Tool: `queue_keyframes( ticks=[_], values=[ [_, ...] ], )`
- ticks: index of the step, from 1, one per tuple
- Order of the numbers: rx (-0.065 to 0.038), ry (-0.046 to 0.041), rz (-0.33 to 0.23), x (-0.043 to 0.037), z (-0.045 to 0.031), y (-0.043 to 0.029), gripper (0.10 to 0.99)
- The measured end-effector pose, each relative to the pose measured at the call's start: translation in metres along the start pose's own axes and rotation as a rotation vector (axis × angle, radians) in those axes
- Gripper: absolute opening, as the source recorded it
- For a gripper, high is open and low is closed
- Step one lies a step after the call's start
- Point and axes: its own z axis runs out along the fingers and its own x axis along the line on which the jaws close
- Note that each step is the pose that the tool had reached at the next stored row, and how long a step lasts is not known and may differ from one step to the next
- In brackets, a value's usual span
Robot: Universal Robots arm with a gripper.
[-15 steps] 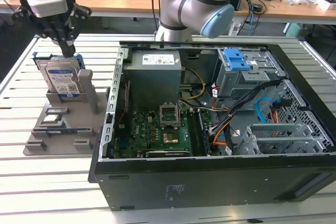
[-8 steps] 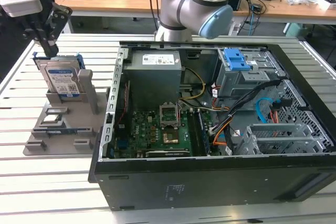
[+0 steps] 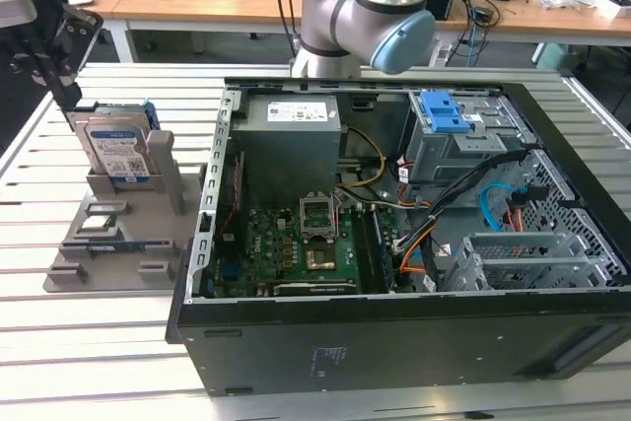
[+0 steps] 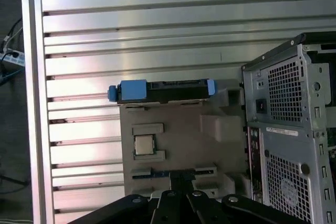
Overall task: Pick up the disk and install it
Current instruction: 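Reach for the disk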
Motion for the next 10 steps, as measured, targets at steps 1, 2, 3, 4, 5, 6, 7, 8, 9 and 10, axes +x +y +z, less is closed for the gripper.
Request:
queue_keyframes(
  ticks=[1,2,3,4,5,6,7,8,9,10],
  values=[
    [0.0,0.0,0.0,0.0052,-0.0001,-0.0004,0.106],
    [0.0,0.0001,0.0,0.0084,-0.0003,-0.0006,0.106],
    [0.0,0.0,0.0,0.0106,-0.0003,-0.0008,0.106],
    [0.0,0.0,0.0,0.0142,-0.0004,-0.0011,0.106],
    [0.0,0.0,0.0,0.0183,-0.0005,-0.0014,0.106],
    [0.0,0.0,0.0,0.0224,-0.0006,-0.0017,0.106],
    [0.0,-0.0001,0.0,0.0261,-0.0007,-0.0019,0.106],
    [0.0,0.0,0.0,0.0287,-0.0008,-0.0021,0.106],
    [0.0,0.0,0.0,0.0315,-0.0009,-0.0023,0.106],
    [0.0,0.0,0.0,0.034,-0.0009,-0.0026,0.106]
  ],
)
